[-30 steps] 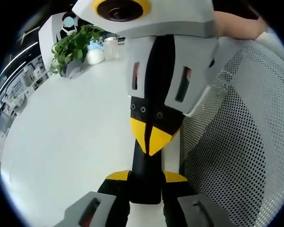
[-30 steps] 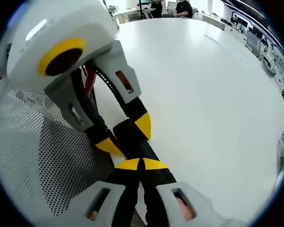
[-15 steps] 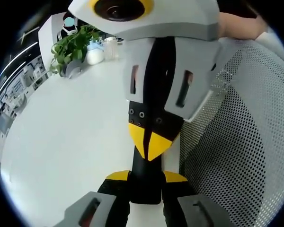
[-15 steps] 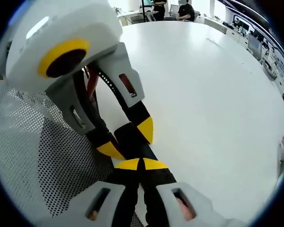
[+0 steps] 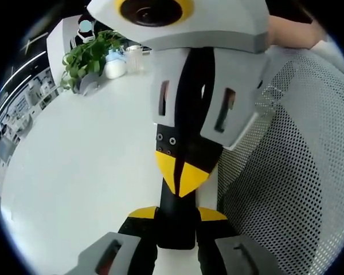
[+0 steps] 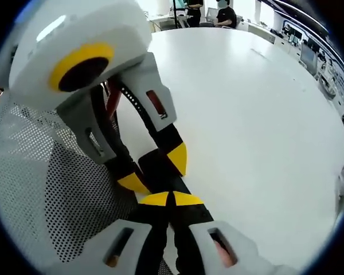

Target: Press the specified remote control buttons in sequence, fully releasing each button before pressing the next.

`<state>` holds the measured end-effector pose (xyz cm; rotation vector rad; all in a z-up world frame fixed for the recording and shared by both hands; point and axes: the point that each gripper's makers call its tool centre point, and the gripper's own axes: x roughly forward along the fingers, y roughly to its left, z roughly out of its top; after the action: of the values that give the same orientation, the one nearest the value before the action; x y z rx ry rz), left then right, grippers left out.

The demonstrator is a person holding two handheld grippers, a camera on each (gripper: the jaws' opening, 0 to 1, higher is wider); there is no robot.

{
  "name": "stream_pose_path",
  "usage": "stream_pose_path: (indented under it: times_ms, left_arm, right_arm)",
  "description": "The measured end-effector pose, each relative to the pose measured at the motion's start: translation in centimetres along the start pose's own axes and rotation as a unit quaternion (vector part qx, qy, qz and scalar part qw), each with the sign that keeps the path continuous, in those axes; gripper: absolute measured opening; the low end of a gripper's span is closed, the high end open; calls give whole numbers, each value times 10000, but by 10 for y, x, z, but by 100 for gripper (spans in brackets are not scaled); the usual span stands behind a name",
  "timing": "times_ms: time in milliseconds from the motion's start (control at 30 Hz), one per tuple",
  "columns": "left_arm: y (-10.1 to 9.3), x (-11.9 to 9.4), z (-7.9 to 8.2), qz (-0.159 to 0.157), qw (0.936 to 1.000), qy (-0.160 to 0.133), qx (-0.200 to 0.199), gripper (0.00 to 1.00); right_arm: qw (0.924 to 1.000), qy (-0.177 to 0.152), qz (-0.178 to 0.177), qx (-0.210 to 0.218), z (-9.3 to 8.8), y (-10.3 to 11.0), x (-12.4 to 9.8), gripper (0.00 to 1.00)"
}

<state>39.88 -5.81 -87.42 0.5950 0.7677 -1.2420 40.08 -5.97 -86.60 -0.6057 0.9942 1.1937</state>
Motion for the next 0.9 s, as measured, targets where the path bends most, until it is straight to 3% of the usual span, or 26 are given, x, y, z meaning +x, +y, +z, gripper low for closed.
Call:
stream_pose_path:
  times_ms: [133, 667, 900]
  left_arm:
    - [0, 0, 0, 0, 10000, -16, -1, 25]
    - [0, -1, 0, 25, 9997, -215, -58, 24]
    - [1, -1, 0, 25, 9996, -257, -83, 24]
  right_arm:
    - [9998, 89, -88, -158, 1, 0, 1, 0]
    - [9997, 165, -94, 171, 1, -2, 1, 0]
    - [9981, 438, -335, -260, 1, 0, 2, 0]
